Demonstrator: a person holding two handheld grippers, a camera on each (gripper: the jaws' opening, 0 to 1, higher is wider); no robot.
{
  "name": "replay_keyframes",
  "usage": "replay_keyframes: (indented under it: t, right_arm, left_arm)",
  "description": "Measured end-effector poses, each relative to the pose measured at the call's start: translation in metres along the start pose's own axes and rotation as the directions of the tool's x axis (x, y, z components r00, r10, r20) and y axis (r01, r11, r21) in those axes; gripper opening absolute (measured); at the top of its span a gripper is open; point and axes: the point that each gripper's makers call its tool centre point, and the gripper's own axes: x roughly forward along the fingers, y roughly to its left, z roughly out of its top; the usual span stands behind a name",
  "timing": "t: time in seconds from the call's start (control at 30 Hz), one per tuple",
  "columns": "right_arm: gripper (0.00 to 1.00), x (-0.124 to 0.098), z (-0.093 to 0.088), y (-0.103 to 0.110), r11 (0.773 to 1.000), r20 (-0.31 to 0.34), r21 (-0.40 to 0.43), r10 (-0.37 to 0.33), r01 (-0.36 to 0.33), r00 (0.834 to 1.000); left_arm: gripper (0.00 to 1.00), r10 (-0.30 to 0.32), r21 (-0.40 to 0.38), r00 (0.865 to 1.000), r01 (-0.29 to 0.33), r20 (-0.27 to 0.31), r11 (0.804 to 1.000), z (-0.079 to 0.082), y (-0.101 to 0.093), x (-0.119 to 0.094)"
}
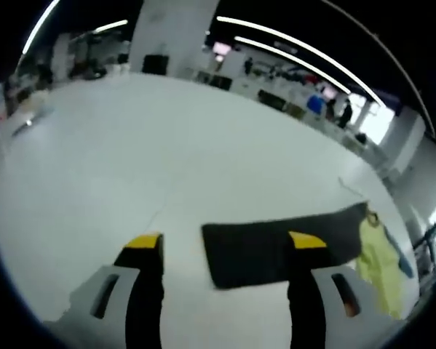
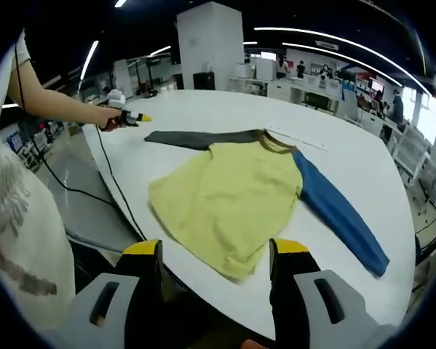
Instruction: Fold the garment on the visible template until the final outline fits inside the template.
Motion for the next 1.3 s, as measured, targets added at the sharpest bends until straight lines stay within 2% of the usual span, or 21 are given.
replay_keyframes:
  t: [0.17, 0.27, 0.5, 1.03, 1.2, 1.3]
  right_arm:
    - [0.59, 0.0, -0.001, -0.001, 1.0, 0.005, -0.004, 0.0, 0.0, 1.0]
    - [0.58, -0.001, -0.001, 0.0, 1.0, 0.01, -0.003, -0.001, 0.001, 1.0]
    - [0.58, -0.002, -0.004, -0.001, 1.0, 0.004, -0.004, -0.003, 0.003, 1.0]
    - [0.58, 0.001, 0.001, -0.001, 1.0, 0.016, -0.012, 0.004, -0.004, 1.0]
    - [0.58, 0.001, 0.0, -0.001, 1.0, 0.018, -0.008, 0.002, -0.002, 1.0]
    - [0.57, 0.001, 0.0, -0.001, 1.0, 0.021, -0.005, 0.003, -0.003, 1.0]
  left_arm:
    - [0.73, -0.024, 0.03, 1.0, 0.025, -0.012, 0.999, -0.003, -0.006, -0.004]
    - [0.76, -0.037, 0.008, 0.999, 0.037, -0.025, 0.999, -0.007, -0.009, -0.006]
    - [0.73, -0.042, 0.014, 0.999, 0.043, -0.029, 0.999, -0.01, -0.011, -0.008]
    - [0.71, -0.04, 0.01, 0.999, 0.041, -0.03, 0.999, -0.014, -0.008, -0.014]
    - [0.71, -0.045, 0.016, 0.999, 0.046, -0.021, 0.999, -0.018, -0.018, -0.023]
    - [0.71, -0.075, 0.038, 0.997, 0.076, -0.026, 0.996, -0.026, -0.031, -0.027]
